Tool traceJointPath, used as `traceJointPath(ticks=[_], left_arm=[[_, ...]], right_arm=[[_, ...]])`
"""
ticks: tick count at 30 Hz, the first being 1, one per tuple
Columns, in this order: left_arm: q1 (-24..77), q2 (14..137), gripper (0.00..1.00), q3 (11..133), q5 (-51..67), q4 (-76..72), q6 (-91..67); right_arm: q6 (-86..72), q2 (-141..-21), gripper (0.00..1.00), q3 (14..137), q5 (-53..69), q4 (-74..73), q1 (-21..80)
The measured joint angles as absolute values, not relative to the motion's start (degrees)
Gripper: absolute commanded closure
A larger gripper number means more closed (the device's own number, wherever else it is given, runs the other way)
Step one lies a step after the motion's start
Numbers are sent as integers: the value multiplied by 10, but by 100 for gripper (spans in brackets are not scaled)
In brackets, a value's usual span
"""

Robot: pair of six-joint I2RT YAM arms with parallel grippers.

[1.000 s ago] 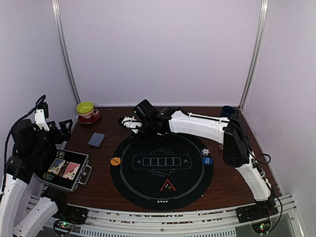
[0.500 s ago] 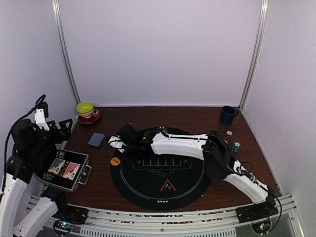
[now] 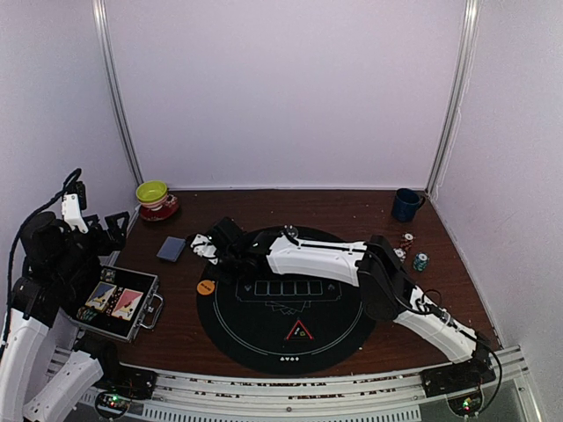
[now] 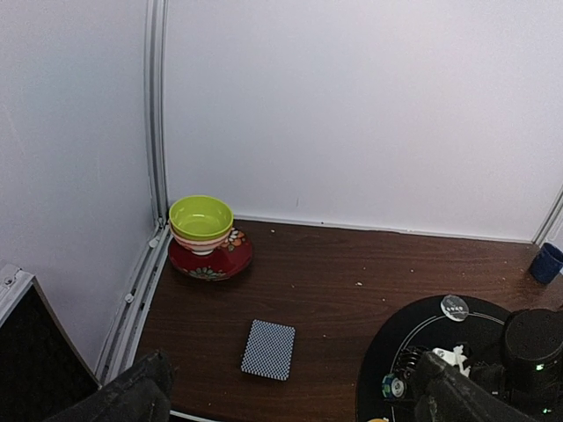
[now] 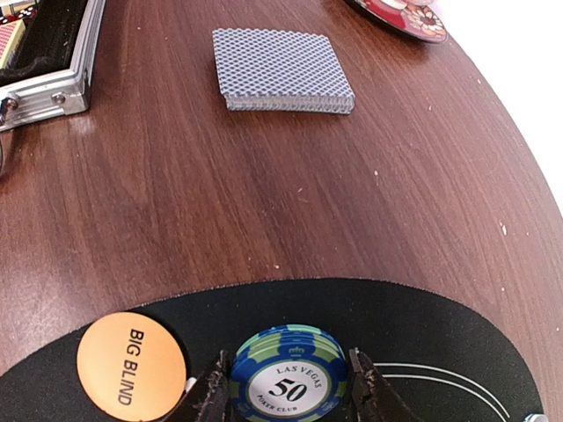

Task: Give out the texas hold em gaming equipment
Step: Place the poker chips pile in the big blind area.

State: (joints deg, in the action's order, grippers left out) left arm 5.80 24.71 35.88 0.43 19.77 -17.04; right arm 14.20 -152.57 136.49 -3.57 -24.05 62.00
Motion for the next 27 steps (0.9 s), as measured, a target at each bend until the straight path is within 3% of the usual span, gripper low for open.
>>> traceJointPath(ticks=[16,27], left_arm=[[58,247,2,359,1,198,-170],[58,247,2,359,0,198,-170]], right_arm=[[147,-1577,62,1416,-34,-240,620],[146,-1578,57,1421,-27,-251,620]])
